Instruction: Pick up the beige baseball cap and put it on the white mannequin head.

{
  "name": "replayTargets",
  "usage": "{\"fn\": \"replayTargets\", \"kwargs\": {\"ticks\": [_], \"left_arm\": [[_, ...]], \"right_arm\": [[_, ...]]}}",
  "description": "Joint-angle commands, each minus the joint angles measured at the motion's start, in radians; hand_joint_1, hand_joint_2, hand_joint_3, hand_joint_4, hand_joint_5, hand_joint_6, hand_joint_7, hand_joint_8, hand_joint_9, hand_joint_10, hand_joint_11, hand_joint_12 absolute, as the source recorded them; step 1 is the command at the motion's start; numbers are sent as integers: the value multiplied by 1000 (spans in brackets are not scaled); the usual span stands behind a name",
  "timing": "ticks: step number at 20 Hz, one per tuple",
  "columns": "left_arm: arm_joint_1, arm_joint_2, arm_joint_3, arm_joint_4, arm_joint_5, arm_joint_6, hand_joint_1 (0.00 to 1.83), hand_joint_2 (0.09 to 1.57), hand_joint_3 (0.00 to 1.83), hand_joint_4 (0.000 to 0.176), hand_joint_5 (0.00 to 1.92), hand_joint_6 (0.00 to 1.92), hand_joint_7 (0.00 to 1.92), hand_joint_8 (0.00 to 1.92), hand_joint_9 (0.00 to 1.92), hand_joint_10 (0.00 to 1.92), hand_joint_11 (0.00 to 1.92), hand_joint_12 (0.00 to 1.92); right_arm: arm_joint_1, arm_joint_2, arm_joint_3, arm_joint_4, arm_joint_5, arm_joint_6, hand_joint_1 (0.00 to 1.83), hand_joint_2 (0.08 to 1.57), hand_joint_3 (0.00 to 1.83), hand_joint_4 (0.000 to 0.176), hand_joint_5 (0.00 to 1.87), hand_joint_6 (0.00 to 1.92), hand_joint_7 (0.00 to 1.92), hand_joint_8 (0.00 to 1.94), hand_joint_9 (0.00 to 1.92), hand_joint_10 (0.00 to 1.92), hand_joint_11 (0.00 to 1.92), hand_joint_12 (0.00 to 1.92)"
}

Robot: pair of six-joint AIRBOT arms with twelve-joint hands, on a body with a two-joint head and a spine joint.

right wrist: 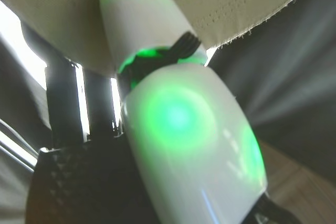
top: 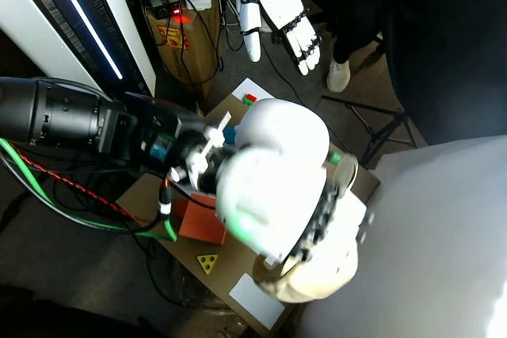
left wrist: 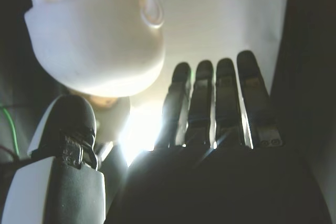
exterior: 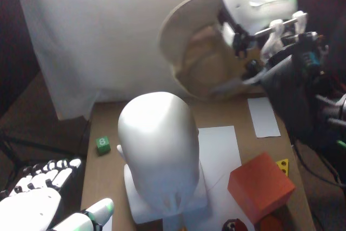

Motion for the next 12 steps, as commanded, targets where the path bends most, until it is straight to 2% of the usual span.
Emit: {"fn": "replayTargets", "kwargs": {"ticks": [1, 7, 9, 10, 12], "left_arm": [[-1, -2, 1, 44, -101, -7, 0, 1159, 0, 0, 92, 8, 66, 4, 55, 3, 0, 326], [2, 0, 1, 47, -101, -7, 0, 1159, 0, 0, 101, 8, 80, 7, 50, 0, 0, 337], [3, 1, 3, 50, -101, -8, 0, 1159, 0, 0, 76, 3, 51, 5, 26, 2, 0, 198], [3, 1, 5, 53, -101, -8, 0, 1159, 0, 0, 81, 3, 58, 4, 36, 4, 0, 230], [1, 0, 14, 71, -86, -8, 0, 1158, 0, 0, 92, 6, 62, 4, 44, 5, 0, 243]], "right_arm": [[7, 1, -7, -83, 158, 4, 1485, 1110, 1, 0, 924, 830, 908, 975, 908, 1194, 911, 1555], [19, -36, -20, -119, 237, 45, 1486, 1107, 0, 0, 922, 811, 922, 955, 931, 1173, 919, 1555], [22, -51, -20, -139, 233, 46, 1486, 1105, 0, 0, 908, 834, 940, 920, 933, 1175, 933, 1542], [16, -58, -20, -165, 236, 53, 1399, 1113, 2, 0, 917, 903, 965, 933, 938, 1292, 946, 1379], [-5, -66, -22, -237, 237, 64, 1377, 1117, 0, 0, 914, 932, 959, 948, 951, 1309, 976, 1305]]}}
